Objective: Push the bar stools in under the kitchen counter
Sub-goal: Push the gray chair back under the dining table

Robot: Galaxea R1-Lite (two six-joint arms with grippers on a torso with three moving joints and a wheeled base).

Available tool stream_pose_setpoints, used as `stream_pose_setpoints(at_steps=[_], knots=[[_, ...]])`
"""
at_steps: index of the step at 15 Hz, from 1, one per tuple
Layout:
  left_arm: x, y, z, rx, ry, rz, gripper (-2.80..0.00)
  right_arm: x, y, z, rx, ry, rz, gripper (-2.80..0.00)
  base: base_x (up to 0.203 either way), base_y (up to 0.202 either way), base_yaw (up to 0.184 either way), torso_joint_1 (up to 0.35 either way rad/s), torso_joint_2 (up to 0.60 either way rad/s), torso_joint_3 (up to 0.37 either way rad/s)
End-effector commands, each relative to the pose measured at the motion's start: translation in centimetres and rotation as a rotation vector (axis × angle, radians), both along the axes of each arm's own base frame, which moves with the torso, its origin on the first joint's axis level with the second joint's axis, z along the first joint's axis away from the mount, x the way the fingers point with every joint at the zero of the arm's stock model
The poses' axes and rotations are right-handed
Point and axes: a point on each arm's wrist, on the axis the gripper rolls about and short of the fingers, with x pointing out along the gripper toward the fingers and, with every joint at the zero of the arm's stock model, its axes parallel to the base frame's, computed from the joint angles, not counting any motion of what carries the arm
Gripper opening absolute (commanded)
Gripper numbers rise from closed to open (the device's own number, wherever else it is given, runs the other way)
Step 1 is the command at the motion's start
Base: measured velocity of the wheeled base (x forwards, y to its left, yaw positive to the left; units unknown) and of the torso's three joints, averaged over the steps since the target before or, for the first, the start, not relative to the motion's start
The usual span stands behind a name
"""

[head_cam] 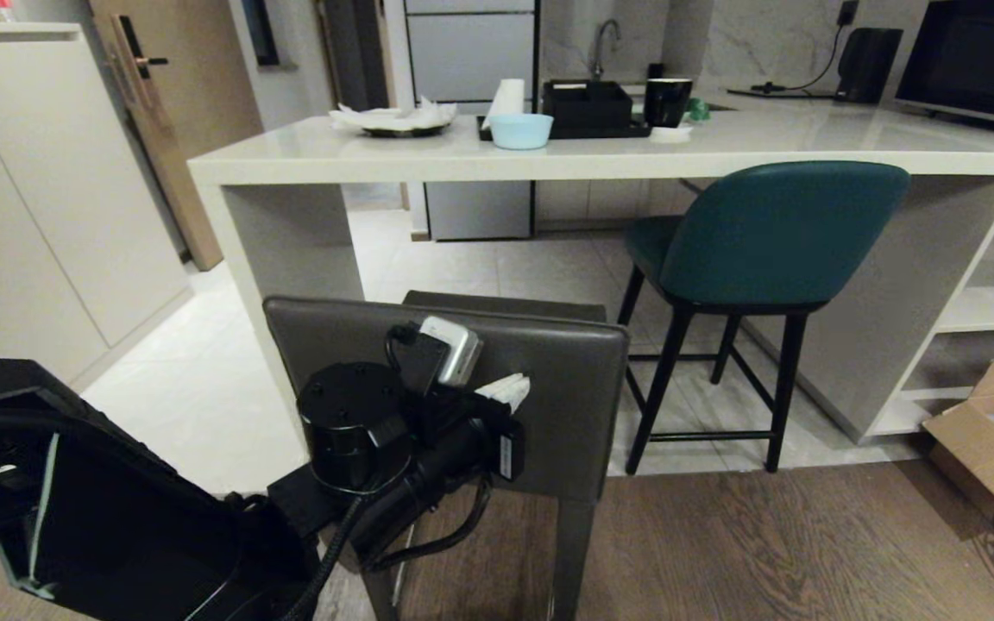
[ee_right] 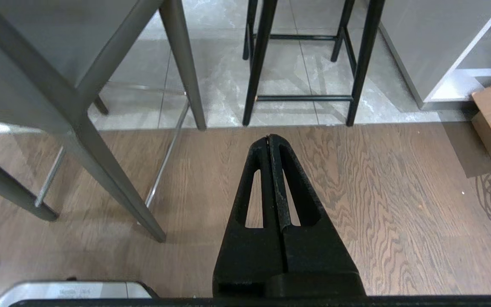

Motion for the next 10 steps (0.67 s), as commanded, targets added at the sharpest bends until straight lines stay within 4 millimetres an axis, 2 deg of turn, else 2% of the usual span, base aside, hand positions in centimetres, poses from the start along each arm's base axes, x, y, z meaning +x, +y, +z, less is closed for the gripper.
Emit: stream_pose_setpoints(at_steps=[1, 3, 5, 8, 10], knots=[[-1.2, 0.8, 2.7, -0.061, -0.058, -0.009, -2.8, 0.2, 0.0, 0.2, 0.001, -0.002, -0.002, -2.8, 0.0, 0.0, 0.0, 0.0, 0.0, 0.0], [-3.1, 1.9, 4.9, -0.109, -0.102, -0.011, -2.8, 0.7, 0.1, 0.9, 0.004, -0.013, -0.004, -2.8, 0.0, 0.0, 0.0, 0.0, 0.0, 0.0], [-5.3, 3.9, 6.6, -0.143, -0.134, -0.004, -2.8, 1.5, 0.3, 1.9, 0.002, -0.023, -0.022, -2.8, 0.0, 0.0, 0.0, 0.0, 0.0, 0.0], [-8.0, 9.5, 9.2, -0.172, -0.174, 0.098, -2.8, 3.8, 0.9, 3.9, 0.001, -0.033, -0.025, -2.8, 0.0, 0.0, 0.0, 0.0, 0.0, 0.0], [-9.3, 14.2, 9.7, -0.144, -0.137, 0.23, -2.8, 6.3, 2.1, 4.4, -0.002, -0.024, 0.016, -2.8, 0.0, 0.0, 0.0, 0.0, 0.0, 0.0]])
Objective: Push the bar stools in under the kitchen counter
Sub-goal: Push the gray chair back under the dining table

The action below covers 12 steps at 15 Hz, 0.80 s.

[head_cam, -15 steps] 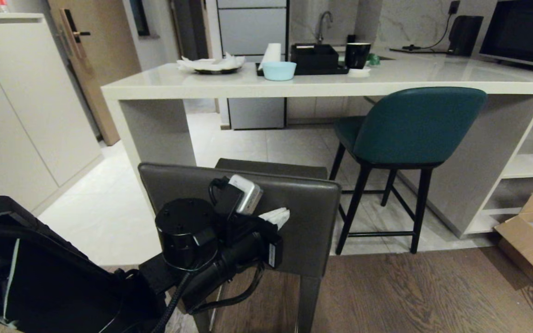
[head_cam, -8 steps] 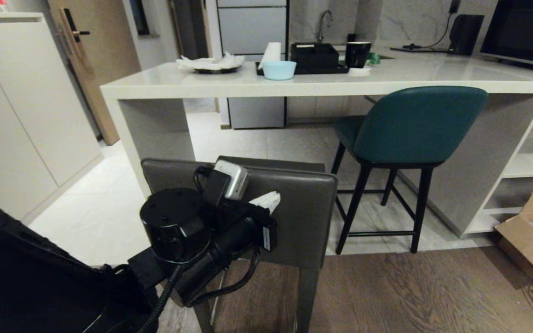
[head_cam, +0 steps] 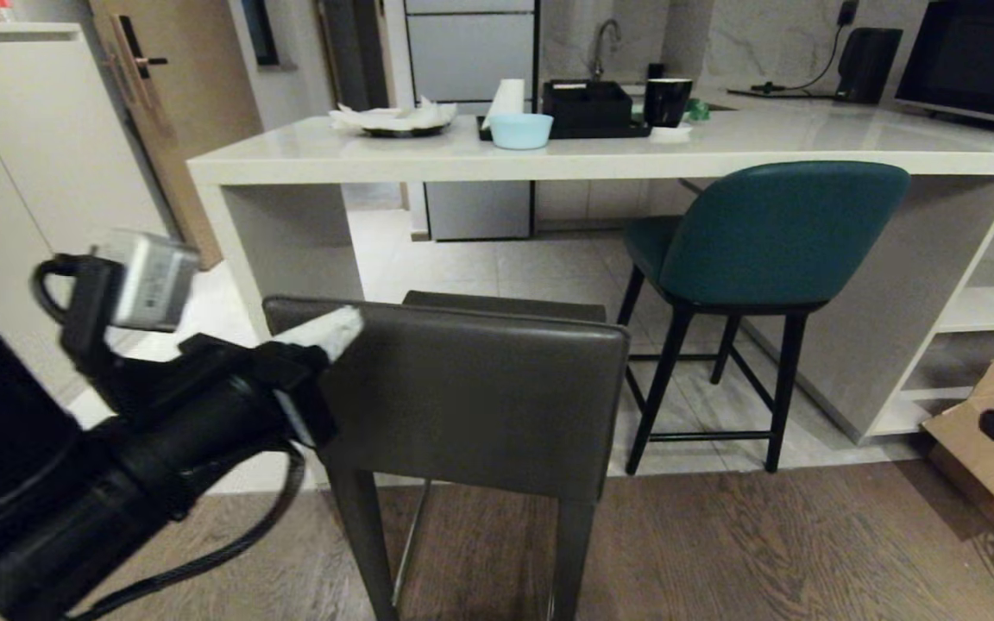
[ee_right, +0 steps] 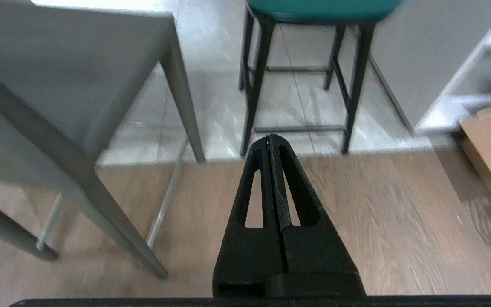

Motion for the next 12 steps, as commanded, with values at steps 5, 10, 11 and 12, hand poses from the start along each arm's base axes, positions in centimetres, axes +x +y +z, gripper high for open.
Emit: stream_pose_setpoints(at_steps=[5, 10, 11, 12], knots=[[-1.6, 10.6, -0.9, 0.054, 0.155, 0.181, -2.8, 7.3, 6.1, -1.3, -0.034, 0.068, 0.18, -2.8, 0.0, 0.0, 0.0, 0.0, 0.0, 0.0], [1.6, 11.7, -5.6, 0.097, 0.186, 0.1, -2.8, 7.6, 6.3, -2.7, 0.01, 0.114, 0.119, -2.8, 0.0, 0.0, 0.0, 0.0, 0.0, 0.0], [1.7, 11.4, -6.1, 0.1, 0.179, 0.079, -2.8, 7.5, 6.3, -3.0, 0.013, 0.124, 0.116, -2.8, 0.0, 0.0, 0.0, 0.0, 0.0, 0.0], [1.7, 11.3, -6.2, 0.1, 0.179, 0.075, -2.8, 7.5, 6.2, -2.9, 0.015, 0.123, 0.114, -2.8, 0.0, 0.0, 0.0, 0.0, 0.0, 0.0]])
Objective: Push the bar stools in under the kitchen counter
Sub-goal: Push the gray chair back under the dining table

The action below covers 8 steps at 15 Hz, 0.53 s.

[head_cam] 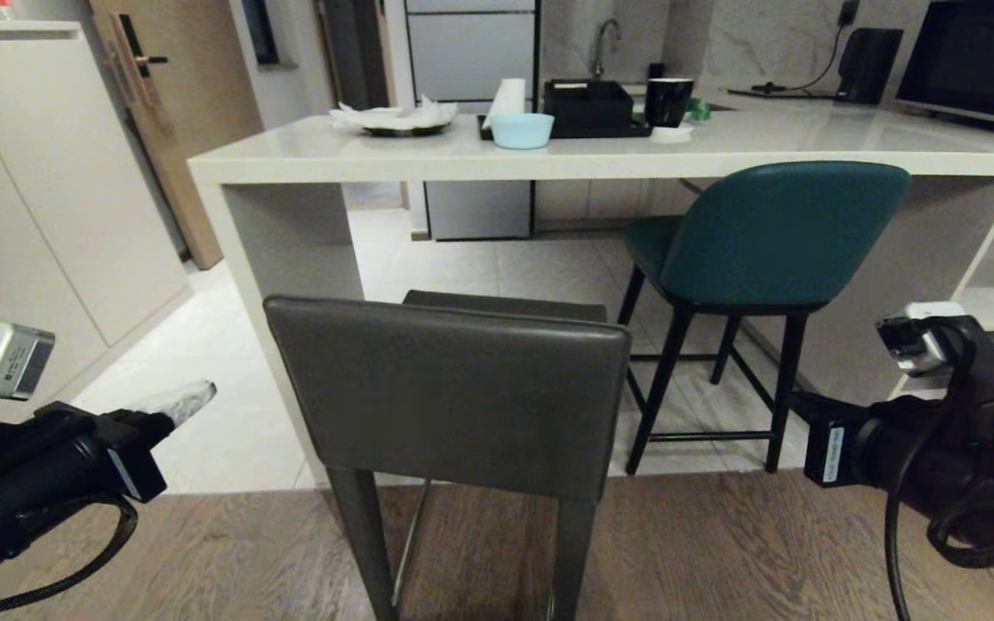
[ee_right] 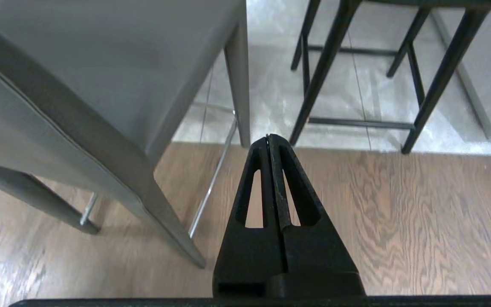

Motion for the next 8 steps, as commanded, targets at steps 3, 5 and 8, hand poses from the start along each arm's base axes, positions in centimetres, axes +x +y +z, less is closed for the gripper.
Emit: stream_pose_setpoints(at_steps=[3, 5, 8], knots=[[0.74, 0.09, -0.71, -0.004, 0.029, 0.003, -2.8, -0.07, -0.19, -0.2, 0.018, 0.008, -0.015, -2.8, 0.0, 0.0, 0.0, 0.0, 0.0, 0.0], [0.73, 0.04, -0.7, -0.005, 0.029, -0.002, -2.8, 0.0, -0.15, -0.29, 0.016, 0.012, -0.015, -2.8, 0.0, 0.0, 0.0, 0.0, 0.0, 0.0], [0.74, 0.02, -0.78, -0.008, 0.034, -0.002, -2.8, 0.01, -0.15, -0.26, 0.014, 0.01, -0.014, -2.8, 0.005, 0.05, -0.005, 0.002, 0.0, 0.003]])
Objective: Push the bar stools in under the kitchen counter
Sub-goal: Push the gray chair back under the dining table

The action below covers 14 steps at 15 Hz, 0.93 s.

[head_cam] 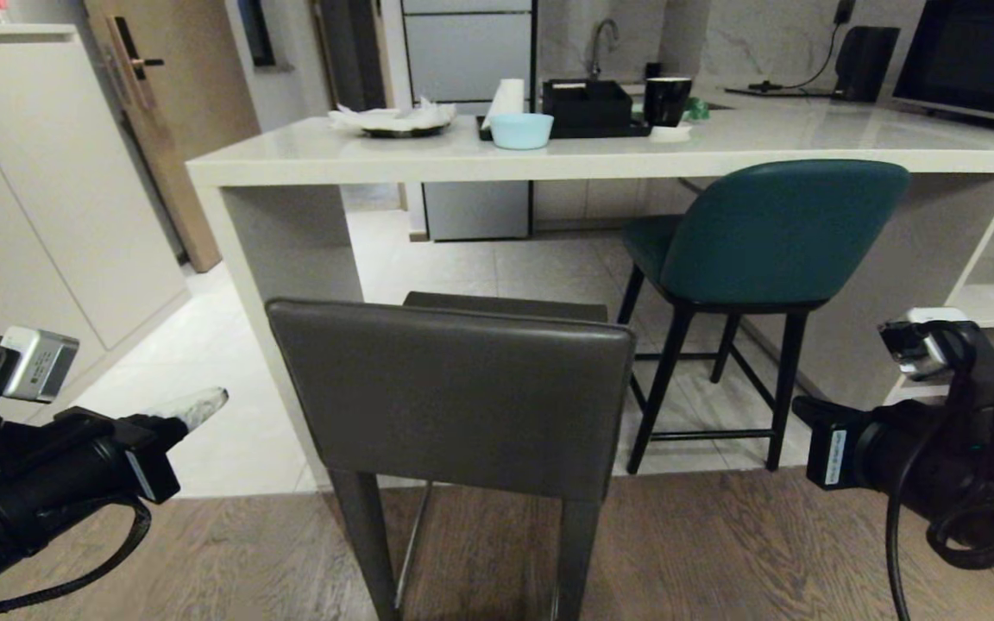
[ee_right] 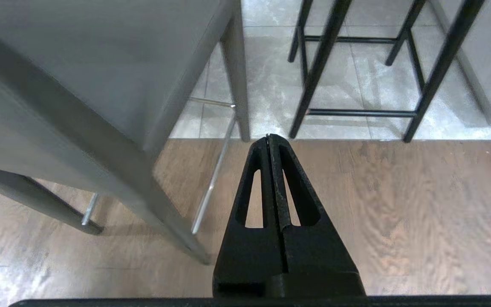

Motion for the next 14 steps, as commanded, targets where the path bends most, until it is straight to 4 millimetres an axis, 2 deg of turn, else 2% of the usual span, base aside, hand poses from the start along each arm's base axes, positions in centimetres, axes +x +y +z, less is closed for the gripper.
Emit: stream_pose_setpoints(at_steps=[1, 4, 7, 10, 14], knots=[[0.1, 0.0, -0.1, 0.0, 0.002, 0.0, -2.8, -0.1, 0.0, 0.0, 0.0, -0.001, -0.001, -2.8, 0.002, 0.154, -0.001, 0.002, 0.0, -0.003], [0.3, 0.0, -0.3, 0.004, 0.011, -0.001, -2.8, -0.4, -0.2, -0.1, -0.001, 0.0, -0.001, -2.8, 0.0, 0.175, -0.001, 0.001, 0.0, 0.003], [1.6, 0.1, -0.9, 0.004, 0.042, -0.001, -2.8, -0.7, -0.4, -0.5, -0.015, 0.014, -0.008, -2.8, 0.0, 0.025, -0.003, 0.001, 0.0, 0.002], [4.2, -0.2, -2.4, 0.039, 0.08, 0.001, -2.8, -0.7, -0.3, -1.3, -0.096, 0.039, 0.018, -2.8, 0.0, 0.0, 0.0, 0.0, 0.0, 0.0], [8.7, -1.6, -5.2, 0.075, -0.006, 0.029, -2.8, 1.9, 1.7, -1.7, -0.102, 0.034, 0.047, -2.8, 0.0, 0.0, 0.0, 0.0, 0.0, 0.0]])
